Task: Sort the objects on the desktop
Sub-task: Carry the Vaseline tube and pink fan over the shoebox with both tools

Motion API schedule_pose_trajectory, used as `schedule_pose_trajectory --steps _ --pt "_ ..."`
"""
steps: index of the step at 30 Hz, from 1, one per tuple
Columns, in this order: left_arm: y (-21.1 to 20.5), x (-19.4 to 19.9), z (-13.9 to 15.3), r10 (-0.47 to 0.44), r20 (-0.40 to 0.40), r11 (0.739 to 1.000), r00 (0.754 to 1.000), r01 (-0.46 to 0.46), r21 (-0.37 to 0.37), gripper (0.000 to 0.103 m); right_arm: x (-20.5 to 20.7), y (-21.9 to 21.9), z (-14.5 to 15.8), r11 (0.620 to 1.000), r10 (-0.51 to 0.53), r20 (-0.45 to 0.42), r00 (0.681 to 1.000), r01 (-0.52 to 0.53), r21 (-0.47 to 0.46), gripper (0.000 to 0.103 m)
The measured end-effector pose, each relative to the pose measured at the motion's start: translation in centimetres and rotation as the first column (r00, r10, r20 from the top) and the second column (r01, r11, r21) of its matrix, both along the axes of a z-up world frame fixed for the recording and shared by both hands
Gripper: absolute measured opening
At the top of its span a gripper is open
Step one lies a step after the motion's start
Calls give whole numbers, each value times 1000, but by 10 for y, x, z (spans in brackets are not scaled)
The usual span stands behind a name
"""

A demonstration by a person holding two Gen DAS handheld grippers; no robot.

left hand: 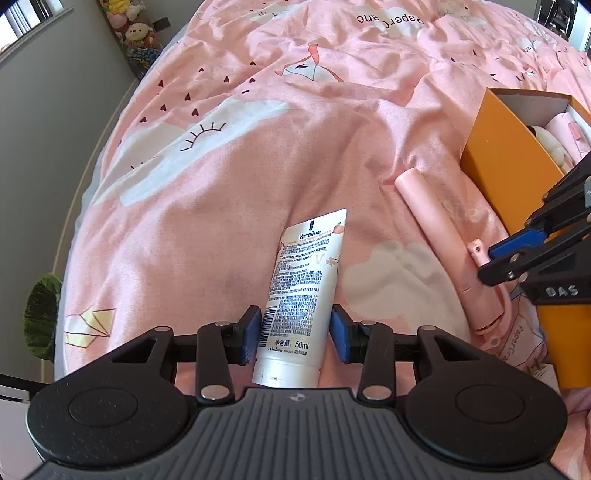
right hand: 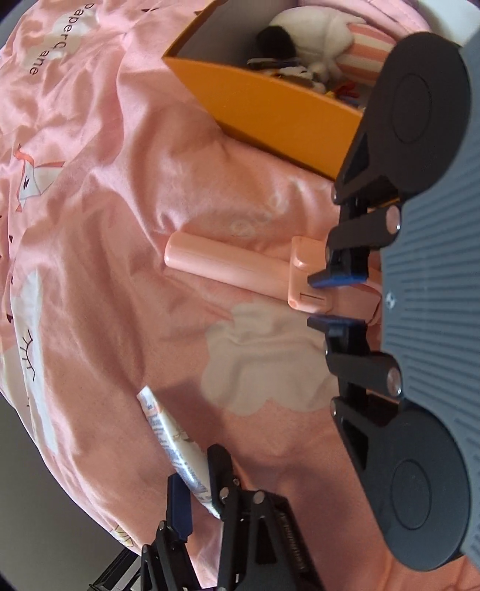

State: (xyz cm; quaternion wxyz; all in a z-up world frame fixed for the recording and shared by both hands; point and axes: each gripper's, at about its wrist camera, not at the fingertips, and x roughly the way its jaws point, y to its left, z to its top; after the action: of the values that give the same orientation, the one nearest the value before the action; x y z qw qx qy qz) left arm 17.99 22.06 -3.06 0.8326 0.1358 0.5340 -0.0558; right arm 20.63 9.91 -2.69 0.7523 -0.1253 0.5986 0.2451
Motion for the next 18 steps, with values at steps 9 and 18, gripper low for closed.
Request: schedule_pose_trajectory --steps 9,18 --pt "-26 -1 -18 -74 41 972 996 63 225 46 7 2 -17 999 -11 50 999 13 -50 17" --pt "-12 -16 14 42 89 999 995 -44 26 44 3 -25 13 998 -4 41 999 1 67 6"
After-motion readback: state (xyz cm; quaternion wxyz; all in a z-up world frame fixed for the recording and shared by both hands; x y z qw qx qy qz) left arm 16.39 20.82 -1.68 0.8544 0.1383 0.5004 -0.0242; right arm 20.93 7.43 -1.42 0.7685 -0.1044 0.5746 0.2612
